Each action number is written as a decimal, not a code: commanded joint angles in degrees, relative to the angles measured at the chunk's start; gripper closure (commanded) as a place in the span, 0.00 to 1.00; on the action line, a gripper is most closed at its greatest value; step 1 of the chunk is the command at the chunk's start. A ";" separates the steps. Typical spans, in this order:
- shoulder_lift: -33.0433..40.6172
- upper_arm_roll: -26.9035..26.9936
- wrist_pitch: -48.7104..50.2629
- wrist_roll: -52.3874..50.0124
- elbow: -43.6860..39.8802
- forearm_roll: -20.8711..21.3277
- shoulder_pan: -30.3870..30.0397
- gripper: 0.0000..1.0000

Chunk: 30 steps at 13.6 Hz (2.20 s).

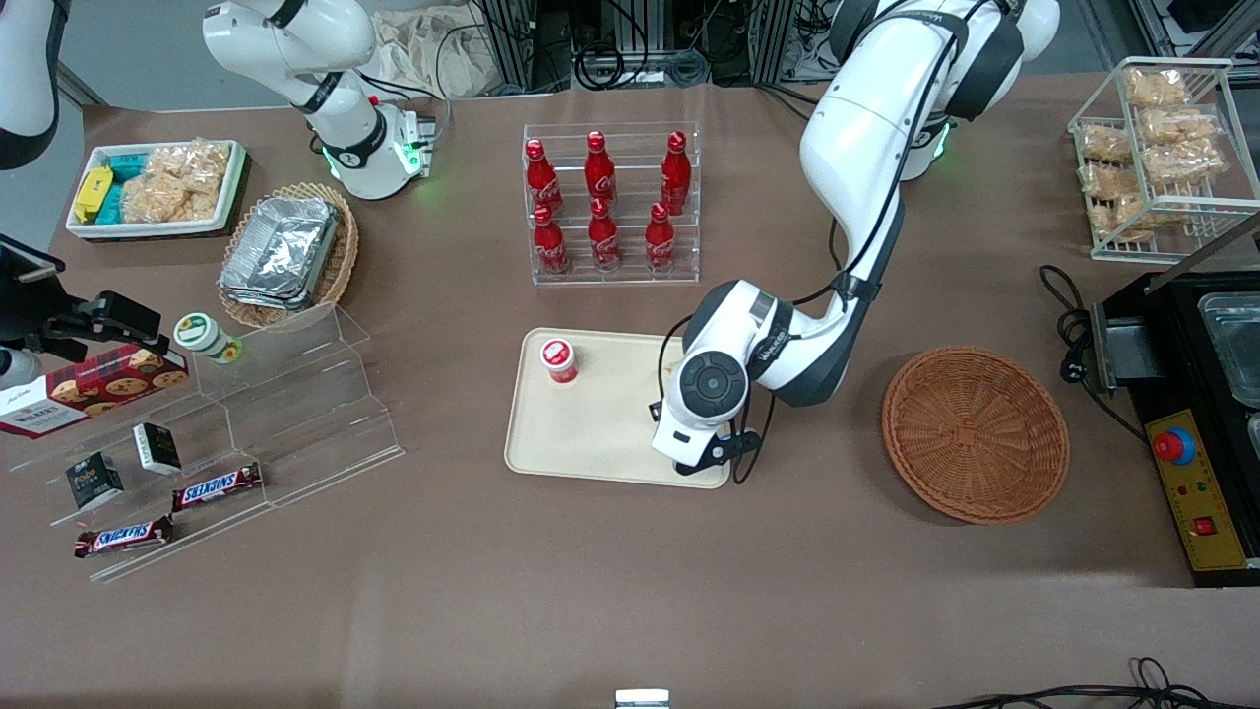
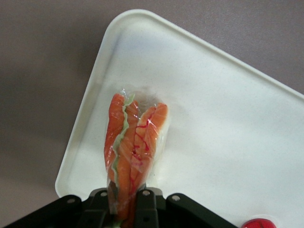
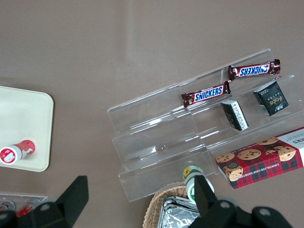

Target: Place sandwich from basket to tray

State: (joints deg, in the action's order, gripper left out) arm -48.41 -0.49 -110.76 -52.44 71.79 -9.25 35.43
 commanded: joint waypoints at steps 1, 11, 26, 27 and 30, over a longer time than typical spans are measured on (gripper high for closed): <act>0.77 0.49 -0.78 -0.91 -0.07 -0.15 0.16 0.45; 23.77 10.23 9.13 -12.09 0.54 2.83 -1.33 0.00; 48.91 11.14 11.18 47.50 25.40 7.21 -29.62 0.00; 50.93 8.51 10.57 48.73 27.68 9.76 -31.72 0.00; 56.38 6.29 7.76 48.83 33.31 11.19 -33.06 0.00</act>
State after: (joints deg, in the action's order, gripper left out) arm 2.45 7.51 -100.12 -4.56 98.95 0.63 3.43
